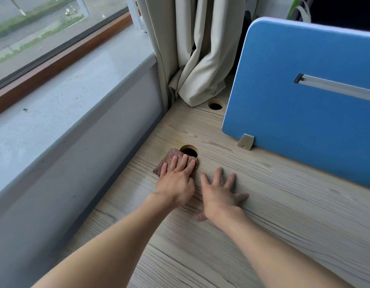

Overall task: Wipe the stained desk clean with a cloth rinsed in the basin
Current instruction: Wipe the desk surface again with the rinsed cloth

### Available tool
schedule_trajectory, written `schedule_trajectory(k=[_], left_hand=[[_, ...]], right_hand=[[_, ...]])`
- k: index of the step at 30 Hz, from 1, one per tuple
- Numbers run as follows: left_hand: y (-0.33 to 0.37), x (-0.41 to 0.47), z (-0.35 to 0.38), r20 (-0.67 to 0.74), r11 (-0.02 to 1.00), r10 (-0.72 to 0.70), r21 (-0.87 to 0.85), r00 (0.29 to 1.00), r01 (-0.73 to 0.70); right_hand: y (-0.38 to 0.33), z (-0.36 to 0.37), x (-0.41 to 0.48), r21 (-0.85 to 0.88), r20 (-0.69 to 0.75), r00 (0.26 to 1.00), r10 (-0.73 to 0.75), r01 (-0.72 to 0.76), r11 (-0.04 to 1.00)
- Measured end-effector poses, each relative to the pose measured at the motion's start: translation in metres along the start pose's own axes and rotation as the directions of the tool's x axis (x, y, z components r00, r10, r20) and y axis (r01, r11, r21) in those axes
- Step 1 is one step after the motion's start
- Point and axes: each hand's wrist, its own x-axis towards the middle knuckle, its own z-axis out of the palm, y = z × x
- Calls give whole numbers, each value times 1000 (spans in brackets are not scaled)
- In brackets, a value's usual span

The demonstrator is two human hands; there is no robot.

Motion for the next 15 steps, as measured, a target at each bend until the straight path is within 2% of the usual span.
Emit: schedule_trajectory(k=[2, 7, 15], left_hand=[[11, -1, 6, -6, 1000, -8, 8, 1000, 8], [-1, -11, 19, 42, 986, 156, 50, 987, -158], [12, 30, 1, 120, 945, 268, 162, 956, -285]], right_hand=[[0, 1, 0, -5, -8, 1000, 6, -6, 1000], [-3, 4, 3, 33, -37, 997, 68, -67, 997], [-3, -2, 2, 1, 22, 996, 85, -85, 996]])
